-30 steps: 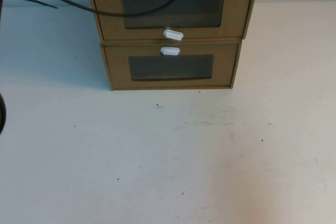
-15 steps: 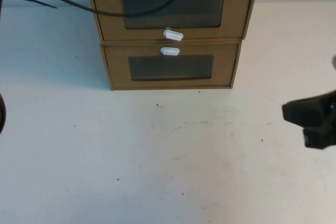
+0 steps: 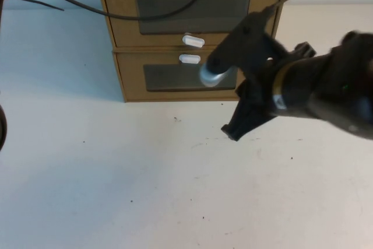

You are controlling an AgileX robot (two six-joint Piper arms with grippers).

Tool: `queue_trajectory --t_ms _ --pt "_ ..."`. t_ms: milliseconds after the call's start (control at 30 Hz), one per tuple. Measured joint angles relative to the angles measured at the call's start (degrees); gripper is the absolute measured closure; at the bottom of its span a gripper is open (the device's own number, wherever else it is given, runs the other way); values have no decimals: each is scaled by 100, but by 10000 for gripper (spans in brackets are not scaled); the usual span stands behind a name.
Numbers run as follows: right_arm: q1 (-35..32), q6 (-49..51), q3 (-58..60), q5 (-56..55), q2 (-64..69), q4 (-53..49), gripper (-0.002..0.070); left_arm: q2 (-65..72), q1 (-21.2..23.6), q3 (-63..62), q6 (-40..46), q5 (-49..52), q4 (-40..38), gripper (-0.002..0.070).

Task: Open the shoe box
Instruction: 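Pull the top drawer of the cardboard box fully open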

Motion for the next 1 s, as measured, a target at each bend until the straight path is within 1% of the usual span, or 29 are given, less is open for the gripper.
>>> queue_trajectory --t_ms 267,467,533,600,700,867,933,1000 --pt "423 2425 -23 -265 763 -3702 690 0 0 -12 -76 12 15 680" --pt "466 3748 -23 -526 1110 -5618 689 0 0 -22 -213 22 96 680" --pt "466 4155 -23 -550 1235 -6156 687 0 0 -22 -237 22 96 680" --pt "466 4348 -44 -603 1363 -6481 671 0 0 -22 -259 22 96 680" --pt "466 4458 -139 -674 1573 -6631 609 0 0 -22 -282 24 96 680" --pt "466 4607 -473 -682 1877 -6695 418 0 0 -22 -446 68 96 680" --pt "466 4628 -618 -585 1982 -6710 373 0 0 -22 -539 95 96 680" --pt "466 4628 -773 -443 2091 -6710 353 0 0 -22 -636 102 96 680"
